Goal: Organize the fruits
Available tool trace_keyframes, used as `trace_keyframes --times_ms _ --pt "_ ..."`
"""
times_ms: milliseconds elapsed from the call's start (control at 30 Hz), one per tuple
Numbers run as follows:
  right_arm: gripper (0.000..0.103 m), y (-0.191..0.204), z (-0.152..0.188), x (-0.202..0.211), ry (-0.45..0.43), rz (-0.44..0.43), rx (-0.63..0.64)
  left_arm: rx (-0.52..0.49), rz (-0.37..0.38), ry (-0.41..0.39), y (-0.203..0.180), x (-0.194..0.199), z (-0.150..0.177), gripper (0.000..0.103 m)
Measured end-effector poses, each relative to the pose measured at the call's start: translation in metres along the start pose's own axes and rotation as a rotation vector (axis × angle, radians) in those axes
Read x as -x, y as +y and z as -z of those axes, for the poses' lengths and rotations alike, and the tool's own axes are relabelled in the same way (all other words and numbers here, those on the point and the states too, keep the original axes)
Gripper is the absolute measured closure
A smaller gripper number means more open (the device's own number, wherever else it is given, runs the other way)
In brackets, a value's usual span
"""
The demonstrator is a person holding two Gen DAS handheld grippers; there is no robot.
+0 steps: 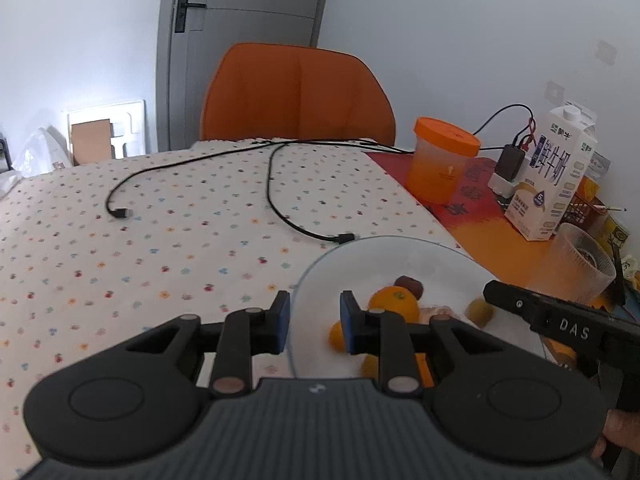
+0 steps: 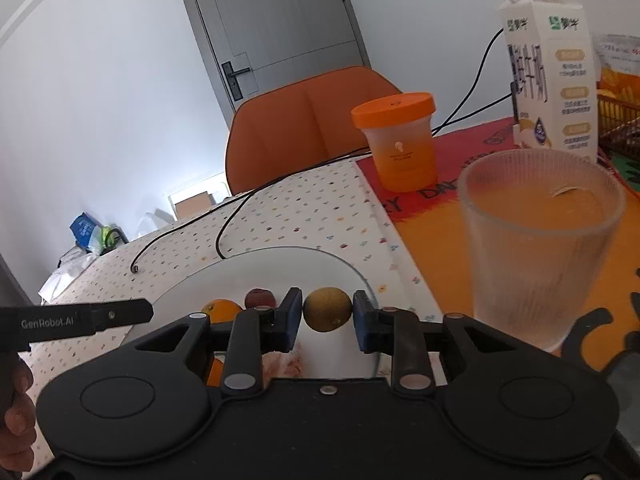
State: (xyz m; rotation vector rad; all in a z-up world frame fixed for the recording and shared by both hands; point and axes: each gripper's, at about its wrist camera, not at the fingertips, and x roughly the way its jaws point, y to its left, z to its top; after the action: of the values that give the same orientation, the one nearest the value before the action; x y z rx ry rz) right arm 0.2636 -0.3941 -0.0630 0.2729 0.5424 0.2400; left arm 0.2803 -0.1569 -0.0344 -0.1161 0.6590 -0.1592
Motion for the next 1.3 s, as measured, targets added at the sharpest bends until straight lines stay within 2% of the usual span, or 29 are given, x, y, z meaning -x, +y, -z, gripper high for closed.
trace_keyframes --times_ms 133,400,533,600,1067,1300 --pt "0.072 0.007 -0.002 -0.001 -0.005 0.007 0.018 0.003 -0.033 -0.020 0.010 0.013 0.000 0.070" --pt "0.071 0.024 -0.002 0.014 -0.014 -0.034 0.023 0.029 -0.095 -0.031 0.030 0.039 0.006 0.038" --pt "0.063 0.036 0.000 0.021 -0.016 -0.050 0.036 0.043 -0.118 -0.039 0.039 0.054 0.011 0.030" --pt "0.062 0.042 0.001 0.026 -0.018 -0.055 0.042 0.049 -0.126 -0.049 0.044 0.064 0.013 0.026" --pt "0.042 0.077 0.010 0.059 -0.044 -0.086 0.089 0.080 -0.160 -0.117 0.067 0.114 0.031 0.012" --pt "0.024 0.091 0.021 0.072 -0.050 -0.107 0.105 0.091 -0.167 -0.144 0.074 0.140 0.043 0.011"
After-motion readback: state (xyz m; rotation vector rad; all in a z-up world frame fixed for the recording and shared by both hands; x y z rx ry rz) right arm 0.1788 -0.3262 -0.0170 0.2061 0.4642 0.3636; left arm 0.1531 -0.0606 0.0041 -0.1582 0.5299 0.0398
